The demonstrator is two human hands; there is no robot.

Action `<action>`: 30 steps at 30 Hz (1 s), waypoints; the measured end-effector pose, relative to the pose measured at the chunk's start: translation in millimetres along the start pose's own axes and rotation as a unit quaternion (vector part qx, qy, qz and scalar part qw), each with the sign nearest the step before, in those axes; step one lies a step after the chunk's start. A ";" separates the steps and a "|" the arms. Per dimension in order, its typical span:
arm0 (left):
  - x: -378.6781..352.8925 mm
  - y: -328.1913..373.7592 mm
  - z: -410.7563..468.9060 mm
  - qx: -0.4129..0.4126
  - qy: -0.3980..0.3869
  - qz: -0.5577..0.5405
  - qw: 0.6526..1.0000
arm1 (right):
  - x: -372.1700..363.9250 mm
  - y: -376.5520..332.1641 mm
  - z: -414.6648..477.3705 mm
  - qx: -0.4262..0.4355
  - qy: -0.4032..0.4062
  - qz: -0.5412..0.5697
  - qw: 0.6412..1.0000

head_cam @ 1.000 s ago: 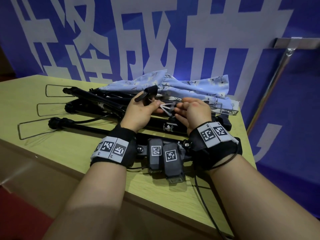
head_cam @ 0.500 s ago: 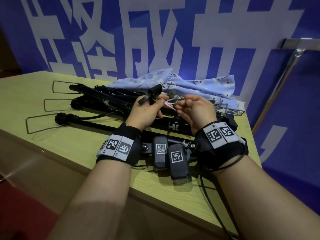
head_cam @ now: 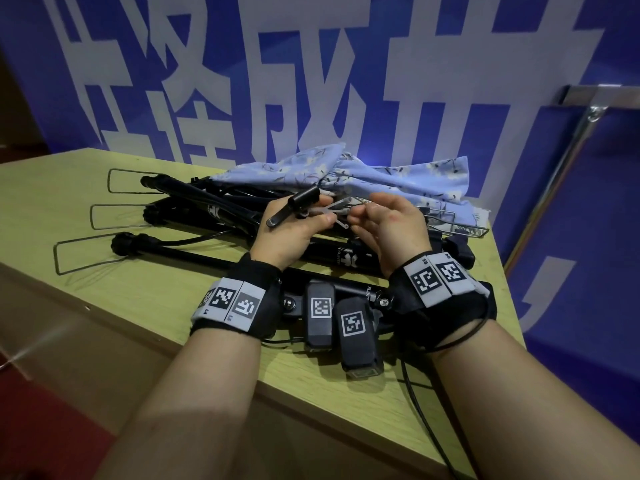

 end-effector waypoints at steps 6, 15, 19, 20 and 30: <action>1.4 1.8 -0.9 0.034 0.079 -0.038 0.996 | 2.5 0.5 -1.1 -0.023 -0.007 -0.065 0.998; 0.4 5.4 -3.7 0.062 0.085 -0.067 0.992 | 1.1 0.7 -5.2 -0.015 -0.035 -0.096 0.995; 1.1 7.7 -4.5 0.054 0.088 -0.063 0.993 | 1.6 -1.7 -4.5 0.010 -0.027 -0.087 0.996; 1.2 8.1 -4.5 0.053 0.089 -0.059 0.993 | 1.8 -2.1 -5.0 0.012 -0.030 -0.088 0.996; 1.6 8.3 -5.6 0.051 0.086 -0.062 0.993 | 0.6 0.4 -4.7 0.011 -0.044 -0.103 0.994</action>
Point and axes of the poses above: each hand's wrist, its own z-axis towards the middle knuckle, its own x-axis out of the back of the hand, y = z × x, the point moved 3 cm from there along z, towards the middle knuckle, and after that the axes turned 15 degrees about y, right-handed, at the moved point
